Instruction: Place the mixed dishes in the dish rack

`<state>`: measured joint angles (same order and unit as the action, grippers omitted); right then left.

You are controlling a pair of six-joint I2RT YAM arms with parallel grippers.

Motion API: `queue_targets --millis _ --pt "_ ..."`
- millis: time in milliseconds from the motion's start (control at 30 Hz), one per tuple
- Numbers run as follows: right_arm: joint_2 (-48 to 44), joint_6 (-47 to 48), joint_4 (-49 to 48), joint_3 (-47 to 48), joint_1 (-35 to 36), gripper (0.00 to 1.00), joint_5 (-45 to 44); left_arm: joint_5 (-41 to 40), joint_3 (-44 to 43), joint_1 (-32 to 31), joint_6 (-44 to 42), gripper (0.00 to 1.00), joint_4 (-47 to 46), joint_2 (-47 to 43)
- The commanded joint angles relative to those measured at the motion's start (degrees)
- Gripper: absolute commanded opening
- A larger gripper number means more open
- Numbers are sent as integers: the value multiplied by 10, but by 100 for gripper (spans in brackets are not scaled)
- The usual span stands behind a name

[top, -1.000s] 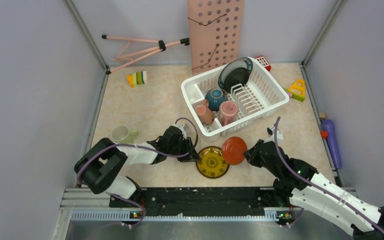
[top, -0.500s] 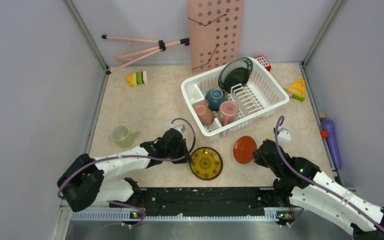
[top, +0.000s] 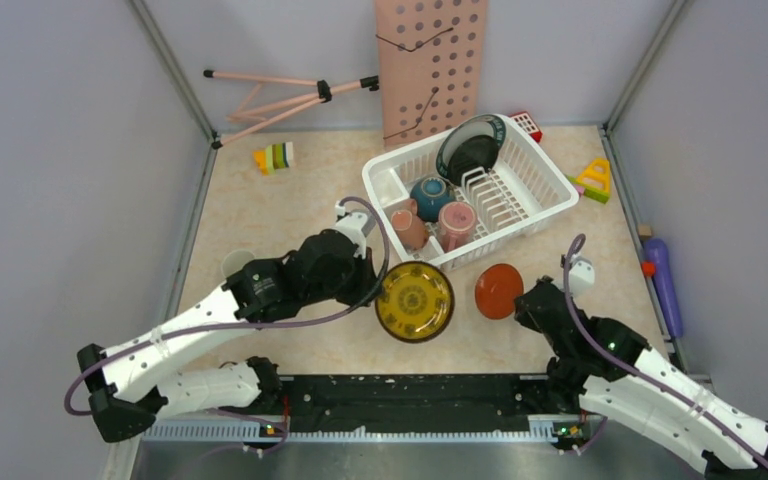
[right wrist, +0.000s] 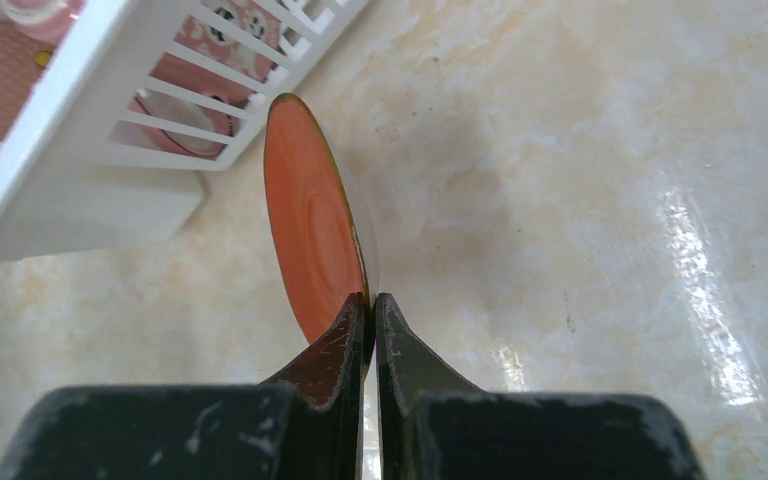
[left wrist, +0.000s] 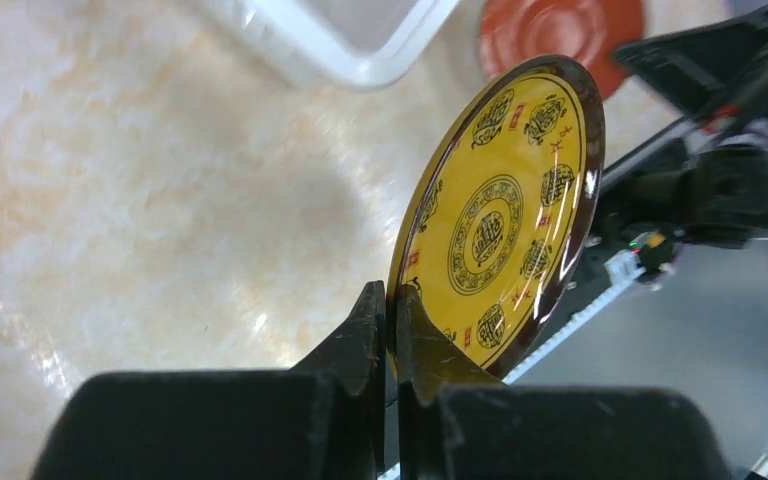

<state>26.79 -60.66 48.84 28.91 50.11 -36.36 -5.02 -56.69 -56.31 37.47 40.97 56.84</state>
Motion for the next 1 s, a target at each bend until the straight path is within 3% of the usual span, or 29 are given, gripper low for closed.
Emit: queue_targets --millis 0,333,633,967 --pt "-44 -11 -56 -9 1 0 6 -45 -132 -18 -26 0 42 35" --pt "-52 -7 -78 -30 1 0 12 -295 -446 -9 -196 0 25 284" --pt "-22 -20 -106 -48 0 0 38 -359 -723 10 -351 0 -33 537" --pt "-3 -10 -128 -59 -1 0 47 -412 -732 19 -595 0 -310 659"
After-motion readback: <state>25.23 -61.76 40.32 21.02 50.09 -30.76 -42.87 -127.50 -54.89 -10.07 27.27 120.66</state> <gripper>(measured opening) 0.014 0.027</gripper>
